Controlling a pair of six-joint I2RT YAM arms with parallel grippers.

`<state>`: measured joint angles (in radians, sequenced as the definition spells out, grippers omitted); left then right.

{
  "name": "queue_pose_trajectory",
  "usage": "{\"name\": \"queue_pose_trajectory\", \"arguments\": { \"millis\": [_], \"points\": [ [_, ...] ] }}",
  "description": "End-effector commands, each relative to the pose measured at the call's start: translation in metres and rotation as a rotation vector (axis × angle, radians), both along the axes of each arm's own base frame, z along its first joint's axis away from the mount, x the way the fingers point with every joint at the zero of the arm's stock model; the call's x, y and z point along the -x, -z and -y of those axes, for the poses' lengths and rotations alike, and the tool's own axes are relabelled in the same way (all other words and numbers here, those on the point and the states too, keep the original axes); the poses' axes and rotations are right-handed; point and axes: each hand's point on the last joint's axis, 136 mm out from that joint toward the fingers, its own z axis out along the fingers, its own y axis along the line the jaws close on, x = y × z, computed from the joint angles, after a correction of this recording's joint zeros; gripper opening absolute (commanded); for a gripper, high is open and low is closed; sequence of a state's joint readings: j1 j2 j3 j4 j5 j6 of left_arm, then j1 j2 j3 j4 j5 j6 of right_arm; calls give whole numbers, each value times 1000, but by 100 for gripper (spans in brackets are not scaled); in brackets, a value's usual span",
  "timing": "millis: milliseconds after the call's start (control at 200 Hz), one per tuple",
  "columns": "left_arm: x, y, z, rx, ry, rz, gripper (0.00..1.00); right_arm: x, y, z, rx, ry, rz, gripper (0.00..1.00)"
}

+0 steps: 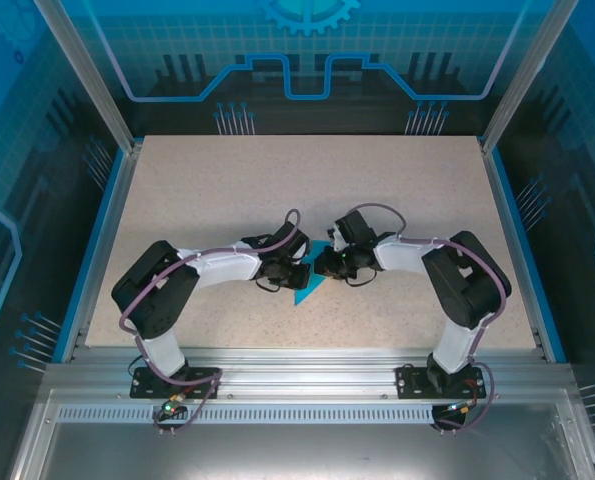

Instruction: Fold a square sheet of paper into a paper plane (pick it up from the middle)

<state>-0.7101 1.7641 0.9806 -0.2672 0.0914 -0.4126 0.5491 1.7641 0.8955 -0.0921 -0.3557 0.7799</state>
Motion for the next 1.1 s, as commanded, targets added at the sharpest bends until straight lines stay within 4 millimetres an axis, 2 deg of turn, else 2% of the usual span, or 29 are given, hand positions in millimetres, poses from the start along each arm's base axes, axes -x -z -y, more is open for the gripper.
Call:
{"name": "queue_pose_trajectory", "arguments": {
  "millis": [0, 90, 180, 200, 225, 405, 540, 630, 745, 885, 1095],
  "points": [
    [5, 14, -3, -19, -6, -18, 11, 6, -26, -3, -43, -35, 36, 18],
    [7, 15, -5, -17, -6, -19, 11, 11, -31, -10, -59, -48, 39, 19],
    [8, 14, -3, -10, -3, -18, 12, 17, -27, -17, -65, -56, 21, 18],
    [8, 14, -3, -9, -3, -19, 12, 17, -26, -18, -63, -53, 17, 18],
    [7, 13, -3, -7, -3, -15, 12, 25, -14, -14, -46, -49, -13, 18],
    [7, 11, -1, -2, 5, -13, 12, 31, 7, -21, -88, -54, -66, 16],
    [8, 14, -1, -12, 15, -24, 12, 34, 29, -10, -11, -31, -100, 14],
    [8, 17, -2, -19, 17, -30, 12, 36, 35, 1, 56, -19, -105, 14],
    [11, 23, -6, -34, 13, -45, 10, 36, 30, 7, 86, -18, -85, 14],
    [17, 24, -6, -11, 14, -55, 8, 33, 14, -2, 47, -42, -61, 14],
    [19, 27, -8, -29, 12, -66, 5, 37, -11, -27, -58, -97, -33, 14]
  ]
}}
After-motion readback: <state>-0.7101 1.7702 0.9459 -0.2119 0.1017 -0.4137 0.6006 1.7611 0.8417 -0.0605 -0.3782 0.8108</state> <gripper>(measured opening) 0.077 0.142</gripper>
